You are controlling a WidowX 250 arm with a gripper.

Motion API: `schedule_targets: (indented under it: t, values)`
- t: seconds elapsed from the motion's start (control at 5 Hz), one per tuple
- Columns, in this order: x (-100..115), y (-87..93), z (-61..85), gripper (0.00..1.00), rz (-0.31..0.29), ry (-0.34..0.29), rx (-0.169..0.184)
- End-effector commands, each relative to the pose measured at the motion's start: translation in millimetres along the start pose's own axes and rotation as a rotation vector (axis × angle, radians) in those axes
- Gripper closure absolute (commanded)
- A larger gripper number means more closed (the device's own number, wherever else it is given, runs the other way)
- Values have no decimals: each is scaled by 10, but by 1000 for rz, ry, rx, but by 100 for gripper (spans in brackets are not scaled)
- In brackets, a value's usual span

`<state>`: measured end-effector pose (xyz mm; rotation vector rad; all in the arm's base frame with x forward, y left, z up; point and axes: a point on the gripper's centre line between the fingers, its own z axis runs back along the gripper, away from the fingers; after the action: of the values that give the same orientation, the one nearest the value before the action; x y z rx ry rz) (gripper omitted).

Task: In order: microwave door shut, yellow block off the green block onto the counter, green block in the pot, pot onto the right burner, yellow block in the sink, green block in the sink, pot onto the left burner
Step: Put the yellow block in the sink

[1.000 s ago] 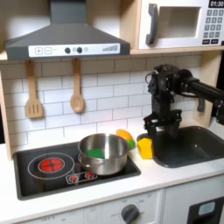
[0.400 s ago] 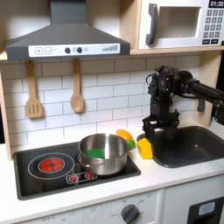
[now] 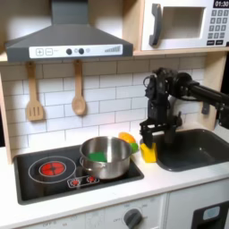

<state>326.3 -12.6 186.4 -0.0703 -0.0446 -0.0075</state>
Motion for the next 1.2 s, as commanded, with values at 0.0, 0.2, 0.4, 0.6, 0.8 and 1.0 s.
schedule_targets:
  t: [0.0,0.2,0.4,0.6,0.8,1.0]
  values:
    - [33,14,42,0,-75,-24,-79]
    - [33,14,47,0,-81,-25,-82]
    - [-7,32,-94,0,-49,2,-44]
    - [63,141,-90,0,-19,-25,-6]
    - [109,143,-41,0,-11,-47,-17]
    - [109,118,-131,0,-4,-25,-30]
